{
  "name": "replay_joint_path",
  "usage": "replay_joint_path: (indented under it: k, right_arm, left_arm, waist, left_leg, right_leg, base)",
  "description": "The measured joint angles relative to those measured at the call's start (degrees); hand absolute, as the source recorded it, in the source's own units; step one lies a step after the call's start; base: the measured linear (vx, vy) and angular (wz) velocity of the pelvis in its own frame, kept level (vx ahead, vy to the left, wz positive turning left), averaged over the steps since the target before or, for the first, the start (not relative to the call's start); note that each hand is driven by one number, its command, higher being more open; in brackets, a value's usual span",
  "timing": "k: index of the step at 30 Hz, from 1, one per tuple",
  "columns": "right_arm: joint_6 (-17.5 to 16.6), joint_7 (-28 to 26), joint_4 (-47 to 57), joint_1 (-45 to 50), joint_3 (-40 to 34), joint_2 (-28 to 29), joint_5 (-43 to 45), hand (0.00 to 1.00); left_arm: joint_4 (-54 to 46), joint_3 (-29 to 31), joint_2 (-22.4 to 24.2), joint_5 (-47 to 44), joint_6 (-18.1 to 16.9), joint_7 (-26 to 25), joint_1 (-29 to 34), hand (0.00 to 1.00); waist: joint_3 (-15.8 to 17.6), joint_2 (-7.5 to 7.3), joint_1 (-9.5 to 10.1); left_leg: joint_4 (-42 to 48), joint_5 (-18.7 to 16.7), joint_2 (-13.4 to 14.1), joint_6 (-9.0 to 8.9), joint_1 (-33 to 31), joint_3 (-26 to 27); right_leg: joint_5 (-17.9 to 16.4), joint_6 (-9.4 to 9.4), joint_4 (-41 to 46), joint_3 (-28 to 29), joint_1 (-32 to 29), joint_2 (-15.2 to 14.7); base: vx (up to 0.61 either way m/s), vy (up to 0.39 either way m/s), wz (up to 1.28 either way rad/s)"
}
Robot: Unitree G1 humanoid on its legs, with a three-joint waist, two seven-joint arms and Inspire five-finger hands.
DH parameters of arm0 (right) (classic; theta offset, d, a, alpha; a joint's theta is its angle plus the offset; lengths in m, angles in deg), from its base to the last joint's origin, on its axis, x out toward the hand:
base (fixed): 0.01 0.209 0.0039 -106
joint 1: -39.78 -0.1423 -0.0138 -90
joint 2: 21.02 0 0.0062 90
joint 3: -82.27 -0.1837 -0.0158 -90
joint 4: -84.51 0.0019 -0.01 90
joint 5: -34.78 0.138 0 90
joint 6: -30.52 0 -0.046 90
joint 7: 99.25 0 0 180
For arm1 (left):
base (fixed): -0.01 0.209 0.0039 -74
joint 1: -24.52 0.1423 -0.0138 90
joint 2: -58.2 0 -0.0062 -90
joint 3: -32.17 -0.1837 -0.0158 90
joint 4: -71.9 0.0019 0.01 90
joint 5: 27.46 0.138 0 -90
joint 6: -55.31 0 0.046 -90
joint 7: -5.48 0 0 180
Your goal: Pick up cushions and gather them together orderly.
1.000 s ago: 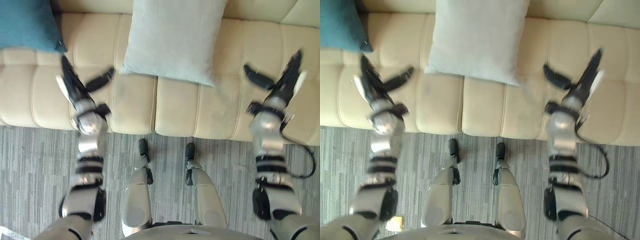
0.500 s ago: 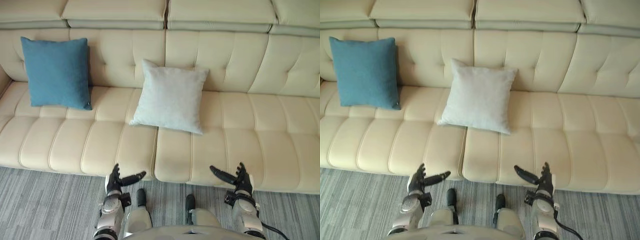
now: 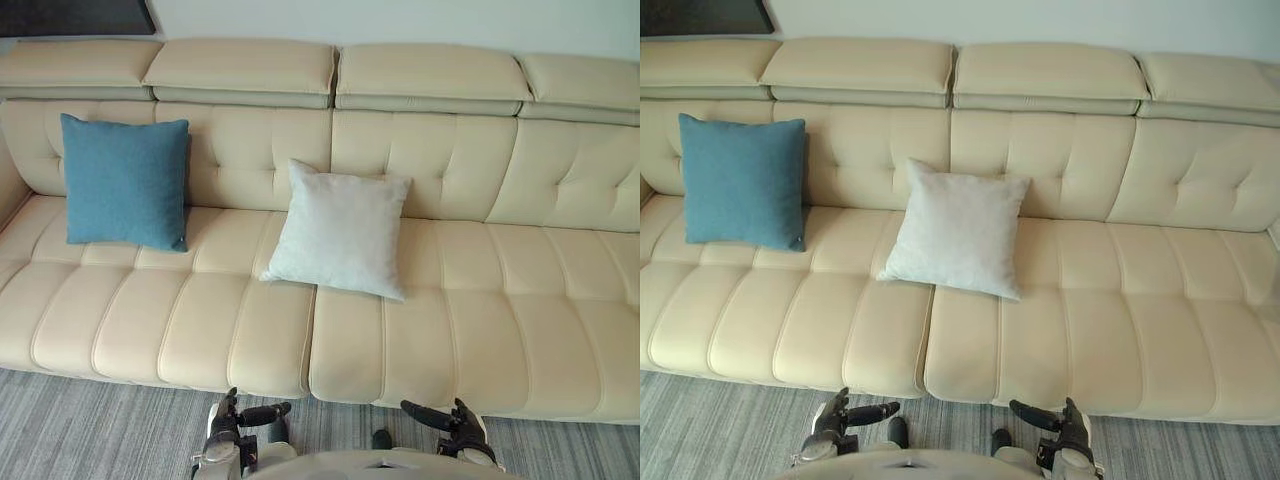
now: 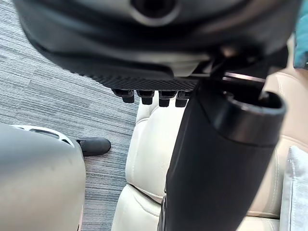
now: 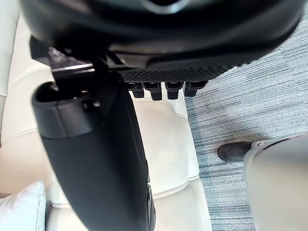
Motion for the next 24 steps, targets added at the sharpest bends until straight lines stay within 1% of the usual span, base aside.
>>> replay_joint_path:
  k: [2,6,10,11,13,14,15,16,17,18,19,20,21,22,23,24]
  right_arm:
    - [0.0,-0.1,-1.3,-0.1,0.0,-0.2,0.0,1.0]
    - [0.1,-0.1,-2.0,-0.4,-0.1,-0.6,-0.4,1.0]
    - [0.2,-0.1,-1.9,-1.4,-0.7,-0.5,-0.4,1.0]
    - [0.3,-0.1,-1.9,-2.4,-0.7,-0.2,-0.5,1.0]
    - [0.4,0.1,-1.8,-2.8,-0.5,0.1,-0.5,1.0]
    - [0.6,0.2,-1.8,-3.0,0.1,0.1,-0.6,1.0]
    - [0.6,0.3,-1.7,-2.9,0.6,0.1,-0.7,1.0]
    - [0.6,0.3,-1.7,-2.6,0.8,0.3,-0.7,1.0]
    - [0.6,0.3,-1.7,-2.5,0.9,0.5,-0.7,1.0]
    - [0.8,0.3,-1.6,-2.5,0.9,1.2,-0.7,1.0]
    - [1.0,0.2,-1.5,-2.4,0.9,1.8,-0.4,1.0]
    - [1.0,0.2,-1.3,-2.4,1.1,2.1,-0.4,1.0]
    - [0.8,0.2,-1.0,-2.7,1.3,2.1,-0.4,1.0]
    - [0.5,0.3,-0.6,-3.4,1.5,1.7,-0.4,1.0]
    - [0.5,0.4,-0.3,-3.8,1.6,1.5,-0.4,1.0]
    - [0.4,0.7,0.0,-4.5,1.6,1.2,-0.4,1.0]
  left_arm:
    - [1.4,0.1,-0.4,0.0,0.0,0.1,-0.1,1.0]
    - [2.2,0.1,-0.6,0.0,0.0,0.2,-0.4,1.0]
    - [2.2,0.7,-0.9,0.0,-0.1,0.1,-0.6,1.0]
    - [2.2,0.7,-1.3,0.0,-0.1,0.0,-1.2,1.0]
    - [2.2,0.5,-1.4,0.0,-0.1,-0.1,-1.8,1.0]
    - [2.2,0.5,-1.0,0.0,0.0,-0.2,-2.7,1.0]
    - [2.2,0.5,-0.5,0.0,0.0,-0.2,-3.1,1.0]
    - [2.1,0.5,0.0,0.0,0.1,-0.2,-3.3,1.0]
    - [1.8,0.5,0.1,0.0,0.0,0.0,-3.6,1.0]
    - [1.4,0.6,0.5,-0.1,0.0,-0.2,-3.7,1.0]
    - [0.6,0.5,0.5,-0.1,0.0,-0.4,-3.2,1.0]
    - [-0.4,0.6,0.4,-0.1,0.0,-0.7,-2.9,1.0]
    - [-0.6,0.7,0.3,-0.1,0.0,-0.9,-2.8,1.0]
    - [-0.5,1.0,1.1,-0.1,0.0,-1.3,-2.7,1.0]
    - [-0.6,1.0,1.4,-0.1,0.0,-1.3,-2.7,1.0]
    - [-0.6,0.9,2.3,-0.1,0.0,-1.3,-2.8,1.0]
  waist:
    - [-0.2,-0.18,-0.28]
    - [-0.6,-0.36,-0.45]
    - [0.1,-0.98,-0.23]
    - [0.8,-1.71,-0.06]
    - [1.4,-2.06,-0.08]
    - [2.1,-2.13,-0.11]
    - [2.4,-2.2,-0.12]
    - [2.4,-2.25,-0.11]
    - [2.5,-2.01,-0.06]
    - [2.8,-1.83,-0.12]
    - [2.7,-2.09,0.09]
    - [2.5,-2.51,0.67]
    - [2.1,-3.04,1.09]
    - [1.2,-1.72,1.5]
    - [1.3,-1.09,1.52]
    - [1.8,-0.25,1.76]
  left_leg:
    - [0.0,-0.3,-0.2,0.06,1.2,0.0]
    - [0.0,-1.0,-0.7,0.02,1.5,0.6]
    - [1.3,-2.2,-0.8,0.32,1.1,4.0]
    - [4.7,-4.3,-0.4,0.39,-0.1,5.7]
    - [9.6,-6.8,0.5,0.54,-2.4,6.4]
    - [13.7,-9.1,1.5,0.78,-4.5,6.2]
    - [14.9,-9.8,1.6,1.24,-5.2,5.8]
    - [15.1,-9.9,1.7,1.37,-5.4,5.9]
    - [15.0,-9.4,2.5,2.25,-6.0,6.1]
    - [15.3,-9.2,2.7,2.28,-6.3,6.3]
    - [15.5,-9.0,2.6,1.94,-5.9,6.2]
    - [15.5,-8.9,2.3,1.63,-5.5,6.4]
    - [15.4,-8.8,1.9,1.42,-5.9,6.5]
    - [14.8,-7.9,2.4,1.31,-7.6,6.1]
    - [14.3,-7.3,2.5,1.36,-7.9,5.9]
    - [12.8,-5.6,2.8,0.91,-8.4,5.4]
  right_leg:
    - [0.0,0.04,-0.3,0.1,1.2,-0.2]
    - [0.5,0.48,-0.5,1.4,0.9,-0.6]
    - [1.2,0.71,0.7,5.2,-1.7,-0.7]
    - [1.3,0.75,2.1,7.3,-3.2,-0.6]
    - [1.4,0.7,4.1,7.4,-5.0,-0.4]
    - [1.7,0.27,6.3,5.4,-6.5,-0.1]
    - [2.0,-0.1,6.9,4.6,-7.0,-0.1]
    - [2.6,-0.03,6.0,4.1,-6.8,-0.1]
    - [2.3,-0.17,6.2,3.2,-6.8,-0.1]
    - [-3.0,-2.61,15.2,-0.5,-9.0,-1.0]
    - [-7.1,-2.41,22.7,-3.4,-9.7,-2.0]
    - [-8.6,-1.88,23.3,-4.5,-9.1,-2.4]
    - [-9.4,-1.59,20.6,-4.7,-8.5,-2.3]
    - [-8.4,-2.35,16.0,-5.1,-8.2,-0.9]
    - [-7.5,-2.61,14.6,-5.3,-8.2,-0.4]
    - [-6.5,-2.9,13.1,-5.8,-8.2,0.3]
  base:
    - [-0.02,0.017,0.0]
    - [-0.04,0.043,-0.14]
    - [-0.04,0.05,-0.52]
    - [-0.06,0.04,-0.64]
    - [-0.05,0.013,-0.48]
    - [-0.07,-0.004,-0.32]
    - [-0.07,0.002,-0.26]
    - [-0.08,0.006,-0.11]
    - [-0.07,-0.035,0.02]
    - [-0.04,-0.087,0.11]
    - [0.0,-0.109,0.1]
    - [0.03,-0.123,0.02]
    - [0.02,-0.108,-0.06]
    - [0.02,-0.112,-0.02]
    - [0.01,-0.086,0.06]
    - [0.0,-0.072,0.15]
